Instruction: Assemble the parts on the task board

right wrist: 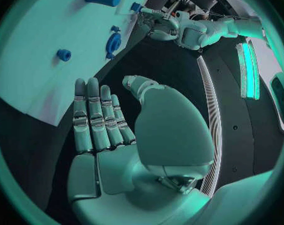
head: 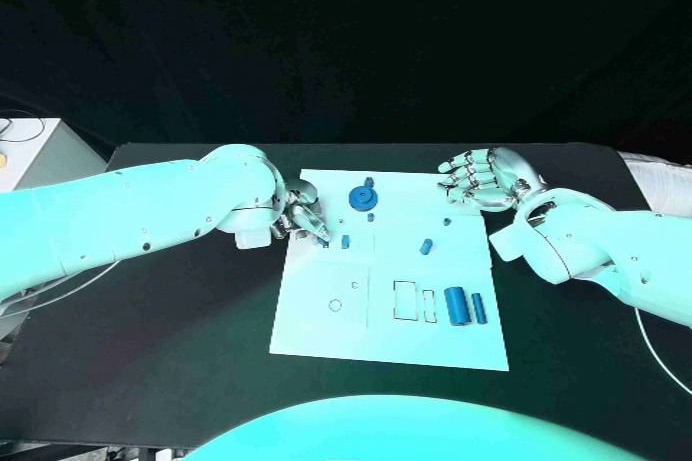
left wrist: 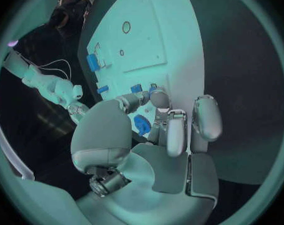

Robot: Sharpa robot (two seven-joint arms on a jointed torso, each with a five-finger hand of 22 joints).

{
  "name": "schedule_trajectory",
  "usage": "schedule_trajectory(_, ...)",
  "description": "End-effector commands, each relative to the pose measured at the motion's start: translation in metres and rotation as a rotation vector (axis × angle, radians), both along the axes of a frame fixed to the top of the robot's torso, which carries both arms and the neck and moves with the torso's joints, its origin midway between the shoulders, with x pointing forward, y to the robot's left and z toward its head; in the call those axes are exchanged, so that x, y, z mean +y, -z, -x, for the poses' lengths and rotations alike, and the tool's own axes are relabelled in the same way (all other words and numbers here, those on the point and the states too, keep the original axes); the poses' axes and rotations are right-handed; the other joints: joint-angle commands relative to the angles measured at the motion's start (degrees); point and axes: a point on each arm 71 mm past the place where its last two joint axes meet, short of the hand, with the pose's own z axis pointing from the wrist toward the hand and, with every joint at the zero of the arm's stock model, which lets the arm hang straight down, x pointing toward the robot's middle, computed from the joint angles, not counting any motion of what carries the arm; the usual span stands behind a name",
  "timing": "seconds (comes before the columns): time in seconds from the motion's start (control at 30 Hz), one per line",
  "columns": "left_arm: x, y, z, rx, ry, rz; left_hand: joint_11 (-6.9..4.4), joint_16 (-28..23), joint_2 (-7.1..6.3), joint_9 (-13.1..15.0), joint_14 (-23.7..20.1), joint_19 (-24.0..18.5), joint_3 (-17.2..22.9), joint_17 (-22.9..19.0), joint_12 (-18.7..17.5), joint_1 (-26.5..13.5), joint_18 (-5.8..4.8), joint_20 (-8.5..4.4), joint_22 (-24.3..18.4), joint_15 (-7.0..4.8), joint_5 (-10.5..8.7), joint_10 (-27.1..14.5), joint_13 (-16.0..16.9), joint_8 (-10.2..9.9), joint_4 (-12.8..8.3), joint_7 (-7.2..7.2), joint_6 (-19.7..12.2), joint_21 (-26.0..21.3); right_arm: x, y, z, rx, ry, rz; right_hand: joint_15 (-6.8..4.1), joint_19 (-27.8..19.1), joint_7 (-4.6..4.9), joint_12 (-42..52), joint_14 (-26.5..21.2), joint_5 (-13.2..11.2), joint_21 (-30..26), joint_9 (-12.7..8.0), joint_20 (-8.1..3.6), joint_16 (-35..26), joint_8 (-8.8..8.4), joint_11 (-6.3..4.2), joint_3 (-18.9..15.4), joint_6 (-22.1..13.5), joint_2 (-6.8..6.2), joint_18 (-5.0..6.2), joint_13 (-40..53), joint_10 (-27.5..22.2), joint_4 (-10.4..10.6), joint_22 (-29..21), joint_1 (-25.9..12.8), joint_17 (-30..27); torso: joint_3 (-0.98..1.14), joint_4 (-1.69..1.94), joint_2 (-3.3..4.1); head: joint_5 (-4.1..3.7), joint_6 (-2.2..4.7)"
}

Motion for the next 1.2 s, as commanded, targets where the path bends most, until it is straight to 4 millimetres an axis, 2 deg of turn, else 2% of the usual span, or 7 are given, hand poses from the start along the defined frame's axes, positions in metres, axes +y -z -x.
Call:
schedule_trajectory(0.03,-0.0010,0.0032,0.0024,0.010,0.030,-0.021,0.16,0.21,0.67,0.10,4.93,0.36,9.69,11.37,0.30,0.05,-1.19,-0.03,0.49,-0.40,0.32,0.41,0.05,0.17,-10.15,-0.59,1.04,0.27,0.0016,0.0004,0.0004,0.004,-0.016,-0.005,0.00,-0.37,3.13,-0.33,-0.20,0.36,-0.40,-0.07,0.16,-0.27,0.24,-0.03,0.21,-0.09,0.14,0.50,-0.05,0.38,-0.14,-0.04,-0.57,-0.05,0.02,-0.01,-0.01,0.05,-0.02)
schedule_trajectory(0.6,-0.0016,0.0046,0.0046,0.026,0.050,-0.035,0.14,0.34,0.63,0.08,5.00,0.29,9.69,11.61,0.31,-0.02,-1.17,-0.04,0.43,-0.41,0.56,0.47,0.12,0.14,-10.22,-0.61,1.13,0.22,0.0016,0.0010,0.0006,0.007,-0.019,-0.005,0.01,-0.39,3.14,-0.38,-0.20,0.39,-0.43,-0.09,0.17,-0.33,0.25,-0.02,0.24,-0.10,0.17,0.50,-0.15,0.41,-0.15,-0.09,-0.64,-0.06,0.02,-0.02,-0.01,0.18,-0.30)
schedule_trajectory(0.87,-0.0017,0.0045,0.0054,0.027,0.055,-0.036,0.06,0.50,0.48,0.01,5.09,0.32,9.76,11.91,0.41,-0.22,-1.19,-0.08,0.55,-0.45,1.67,0.75,0.39,0.06,-10.52,-0.70,1.49,0.35,0.0014,0.0013,0.0008,0.008,-0.019,-0.005,0.01,-0.39,3.14,-0.38,-0.20,0.39,-0.43,-0.09,0.17,-0.33,0.25,-0.02,0.24,-0.10,0.17,0.50,-0.15,0.41,-0.15,-0.09,-0.64,-0.06,0.02,-0.03,0.03,0.13,-0.31)
schedule_trajectory(1.2,-0.0016,0.0046,0.0041,0.026,0.054,-0.039,0.04,0.51,0.47,0.00,5.09,0.33,9.78,11.94,0.47,-0.26,-1.19,-0.09,0.58,-0.46,1.93,0.84,0.52,0.05,-10.57,-0.71,1.57,0.38,0.0015,0.0014,0.0010,0.009,-0.019,-0.006,0.01,-0.39,3.14,-0.38,-0.20,0.39,-0.43,-0.09,0.17,-0.33,0.25,-0.02,0.24,-0.10,0.17,0.50,-0.15,0.41,-0.15,-0.09,-0.64,-0.06,0.01,-0.02,0.01,0.08,-0.36)
